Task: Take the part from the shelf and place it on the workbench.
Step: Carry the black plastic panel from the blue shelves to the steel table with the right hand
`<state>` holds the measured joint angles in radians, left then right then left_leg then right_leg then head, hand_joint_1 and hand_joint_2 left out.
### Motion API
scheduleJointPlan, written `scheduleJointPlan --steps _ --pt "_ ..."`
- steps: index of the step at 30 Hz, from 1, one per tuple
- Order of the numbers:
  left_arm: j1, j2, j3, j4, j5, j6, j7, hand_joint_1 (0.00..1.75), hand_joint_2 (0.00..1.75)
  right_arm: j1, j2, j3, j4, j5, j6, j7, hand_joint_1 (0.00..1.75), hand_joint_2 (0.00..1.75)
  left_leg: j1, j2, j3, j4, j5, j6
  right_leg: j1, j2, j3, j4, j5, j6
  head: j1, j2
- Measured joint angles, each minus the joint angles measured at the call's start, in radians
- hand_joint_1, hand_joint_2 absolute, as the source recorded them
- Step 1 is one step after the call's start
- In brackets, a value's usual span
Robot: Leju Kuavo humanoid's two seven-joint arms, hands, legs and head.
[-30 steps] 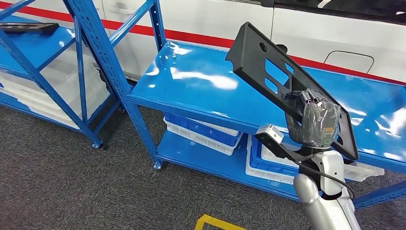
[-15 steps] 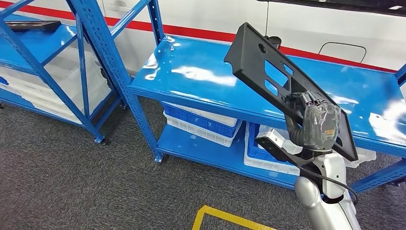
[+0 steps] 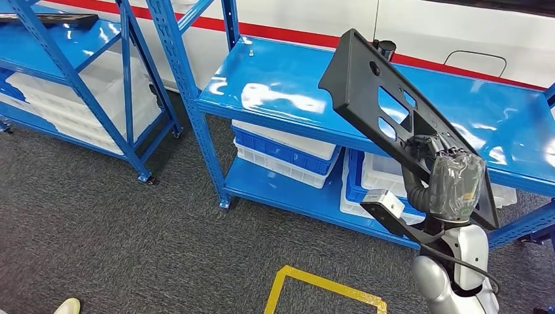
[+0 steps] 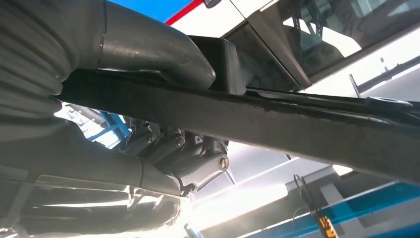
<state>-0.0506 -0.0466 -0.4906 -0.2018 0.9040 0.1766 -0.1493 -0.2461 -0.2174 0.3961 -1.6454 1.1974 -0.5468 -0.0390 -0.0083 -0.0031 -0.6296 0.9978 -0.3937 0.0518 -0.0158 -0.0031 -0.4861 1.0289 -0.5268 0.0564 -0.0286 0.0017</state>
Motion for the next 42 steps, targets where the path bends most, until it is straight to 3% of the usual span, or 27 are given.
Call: scheduleJointPlan --steps 2,4,5,7,9,10,11,13,15,17,19,20,22,24,25,26,27,29,31,32,34,35,37,39,40,41,42 --pt "0.000 -0.001 0.000 0.000 0.001 0.000 -0.001 0.00 1.75 0.005 -0.001 -0.004 -0.011 -0.002 -0.001 0.000 1.75 1.75 -0.001 0.000 -0.004 -0.001 0.015 -0.011 0.005 0.000 0.032 -0.062 -0.007 -0.013 -0.002 0.000" --pt "0.002 0.000 0.000 0.002 0.002 0.002 -0.003 0.00 1.75 0.015 -0.002 -0.013 -0.025 -0.004 -0.003 0.000 1.75 1.75 0.003 -0.001 -0.010 -0.001 0.019 -0.025 0.001 0.000 0.016 -0.065 0.005 -0.027 -0.003 0.000" --pt "0.003 0.000 0.000 0.003 0.002 0.003 -0.005 0.00 1.75 0.021 -0.002 -0.018 -0.033 -0.006 -0.004 0.000 1.75 1.75 0.005 -0.001 -0.017 0.013 -0.001 -0.032 -0.002 -0.002 0.010 -0.066 0.014 -0.038 -0.004 0.000" --pt "0.005 -0.001 0.000 0.005 0.003 0.003 -0.009 0.00 1.75 0.036 -0.002 -0.030 -0.051 -0.012 -0.006 -0.001 1.75 1.75 0.011 -0.001 -0.049 0.098 -0.089 -0.046 -0.006 -0.005 -0.005 -0.068 0.034 -0.053 -0.009 0.000" --pt "0.006 -0.001 0.000 0.005 0.004 0.003 -0.012 0.00 1.75 0.055 -0.002 -0.042 -0.068 -0.020 -0.006 -0.003 1.75 1.75 0.016 0.000 -0.086 0.235 -0.175 -0.059 -0.006 -0.006 -0.026 -0.065 0.053 -0.055 -0.012 0.000" --pt "0.006 -0.001 0.000 0.005 0.004 0.004 -0.013 0.00 1.75 0.064 -0.002 -0.047 -0.075 -0.024 -0.006 -0.005 1.75 1.75 0.019 0.000 -0.091 0.281 -0.186 -0.063 -0.006 -0.006 -0.039 -0.062 0.061 -0.053 -0.012 0.000" --pt "0.006 -0.001 0.000 0.005 0.004 0.004 -0.014 0.00 1.75 0.073 -0.002 -0.052 -0.081 -0.028 -0.006 -0.008 1.75 1.75 0.021 0.000 -0.081 0.296 -0.177 -0.066 -0.006 -0.006 -0.051 -0.058 0.068 -0.050 -0.012 0.000" --pt "0.005 -0.001 0.000 0.005 0.004 0.004 -0.016 0.00 1.75 0.086 -0.001 -0.059 -0.091 -0.032 -0.006 -0.014 1.75 1.75 0.026 0.000 -0.002 0.208 -0.130 -0.068 -0.009 -0.006 -0.073 -0.046 0.077 -0.043 -0.013 0.000" --pt "0.001 -0.003 0.000 0.004 0.004 0.011 -0.016 0.00 1.75 0.094 -0.001 -0.066 -0.103 -0.033 -0.006 -0.020 1.75 1.75 0.026 -0.002 0.094 0.068 -0.113 -0.064 -0.009 -0.005 -0.090 -0.034 0.084 -0.032 -0.013 0.000" --pt "-0.003 -0.008 0.000 0.004 0.005 0.027 -0.015 0.00 1.75 0.097 0.000 -0.071 -0.111 -0.035 -0.006 -0.027 1.75 1.75 0.019 -0.005 0.128 0.006 -0.120 -0.053 -0.007 -0.006 -0.098 -0.030 0.094 -0.017 -0.012 0.000" --pt "-0.006 -0.015 0.000 0.005 0.007 0.042 -0.013 0.00 1.75 0.099 0.001 -0.075 -0.112 -0.040 -0.007 -0.035 1.75 1.75 0.015 -0.003 0.116 0.000 -0.108 -0.033 -0.009 -0.006 -0.104 -0.030 0.103 0.000 -0.012 0.000" --pt "-0.007 -0.017 0.000 0.005 0.008 0.046 -0.012 0.00 1.75 0.100 0.001 -0.077 -0.112 -0.044 -0.008 -0.040 1.75 1.75 0.015 -0.001 0.108 -0.003 -0.097 -0.019 -0.010 -0.005 -0.114 -0.020 0.094 0.003 -0.011 0.000" --pt "-0.009 -0.022 0.001 0.005 0.008 0.051 -0.011 0.00 1.75 0.102 0.001 -0.081 -0.111 -0.053 -0.011 -0.050 1.75 1.75 0.017 0.004 0.087 -0.009 -0.075 0.003 -0.013 -0.002 -0.150 0.053 0.033 -0.004 -0.006 0.000" --pt "-0.010 -0.025 0.003 0.005 0.010 0.054 -0.011 0.00 1.75 0.103 0.002 -0.082 -0.108 -0.059 -0.015 -0.059 1.75 1.75 0.014 0.005 0.062 -0.009 -0.056 0.009 -0.012 -0.001 -0.192 0.185 -0.044 -0.009 -0.001 0.000" --pt "-0.010 -0.027 0.004 0.005 0.012 0.055 -0.011 0.00 1.75 0.102 0.003 -0.082 -0.105 -0.062 -0.016 -0.063 1.75 1.75 0.013 0.005 0.050 -0.008 -0.046 0.009 -0.012 -0.001 -0.201 0.238 -0.063 -0.005 0.000 0.000" --pt "-0.010 -0.028 0.007 0.005 0.014 0.058 -0.011 0.00 1.75 0.102 0.004 -0.082 -0.102 -0.064 -0.017 -0.066 1.75 1.75 0.012 0.005 0.038 -0.008 -0.037 0.008 -0.013 -0.001 -0.194 0.257 -0.063 0.003 0.000 0.000" --pt "-0.010 -0.030 0.010 0.005 0.017 0.061 -0.011 0.00 1.75 0.102 0.006 -0.082 -0.099 -0.068 -0.017 -0.069 1.75 1.75 0.012 0.005 0.026 -0.008 -0.027 0.007 -0.013 -0.001 -0.168 0.238 -0.048 0.012 0.000 0.000" --pt "-0.010 -0.033 0.017 0.005 0.021 0.068 -0.013 0.00 1.75 0.097 0.009 -0.081 -0.093 -0.075 -0.017 -0.074 1.75 1.75 0.011 0.005 0.007 -0.006 -0.010 -0.001 -0.013 -0.001 -0.070 0.103 -0.010 0.023 0.001 0.000" --pt "-0.010 -0.035 0.022 0.005 0.023 0.074 -0.016 0.00 1.75 0.091 0.013 -0.080 -0.087 -0.082 -0.018 -0.076 1.75 1.75 0.008 0.004 -0.005 -0.004 0.006 -0.012 -0.010 0.001 0.013 -0.028 -0.003 0.015 -0.001 0.000" --pt "-0.010 -0.036 0.024 0.005 0.025 0.077 -0.018 0.00 1.75 0.088 0.014 -0.080 -0.084 -0.086 -0.018 -0.077 1.75 1.75 0.006 0.003 -0.008 -0.005 0.014 -0.018 -0.008 0.003 0.027 -0.057 -0.007 0.008 -0.001 0.000" --pt "-0.009 -0.036 0.026 0.005 0.029 0.081 -0.023 0.00 1.75 0.085 0.018 -0.079 -0.076 -0.092 -0.020 -0.080 1.75 1.75 0.008 0.002 -0.011 -0.006 0.025 -0.030 -0.008 0.004 0.017 -0.062 -0.001 -0.005 -0.004 0.000" --pt "-0.009 -0.036 0.027 0.005 0.032 0.083 -0.025 0.00 1.75 0.081 0.020 -0.079 -0.071 -0.094 -0.020 -0.083 1.75 1.75 0.011 0.002 -0.016 0.001 0.015 -0.036 -0.010 0.003 0.011 -0.061 0.005 -0.015 -0.005 0.000" --pt "-0.008 -0.037 0.030 0.005 0.036 0.086 -0.029 0.00 1.75 0.073 0.025 -0.078 -0.062 -0.097 -0.021 -0.086 1.75 1.75 0.016 0.000 -0.040 0.065 -0.054 -0.048 -0.013 0.000 0.001 -0.062 0.022 -0.037 -0.009 0.000" --pt "-0.008 -0.038 0.033 0.005 0.038 0.087 -0.030 0.00 1.75 0.067 0.030 -0.078 -0.054 -0.099 -0.021 -0.087 1.75 1.75 0.017 0.000 -0.082 0.198 -0.147 -0.056 -0.009 -0.002 -0.016 -0.060 0.039 -0.047 -0.011 0.000" --pt "-0.008 -0.039 0.036 0.005 0.039 0.088 -0.030 0.00 1.75 0.066 0.031 -0.078 -0.050 -0.100 -0.021 -0.088 1.75 1.75 0.018 0.000 -0.096 0.257 -0.173 -0.058 -0.007 -0.002 -0.028 -0.058 0.046 -0.047 -0.011 0.000" --pt "-0.007 -0.039 0.038 0.005 0.039 0.089 -0.031 0.00 1.75 0.065 0.033 -0.078 -0.047 -0.101 -0.022 -0.088 1.75 1.75 0.018 0.000 -0.097 0.288 -0.180 -0.058 -0.005 -0.002 -0.038 -0.055 0.052 -0.046 -0.011 0.000" --pt "-0.007 -0.039 0.041 0.005 0.039 0.089 -0.031 0.00 1.75 0.064 0.034 -0.077 -0.043 -0.102 -0.022 -0.088 1.75 1.75 0.018 0.000 -0.077 0.279 -0.168 -0.056 -0.003 -0.002 -0.048 -0.052 0.056 -0.045 -0.011 0.000"
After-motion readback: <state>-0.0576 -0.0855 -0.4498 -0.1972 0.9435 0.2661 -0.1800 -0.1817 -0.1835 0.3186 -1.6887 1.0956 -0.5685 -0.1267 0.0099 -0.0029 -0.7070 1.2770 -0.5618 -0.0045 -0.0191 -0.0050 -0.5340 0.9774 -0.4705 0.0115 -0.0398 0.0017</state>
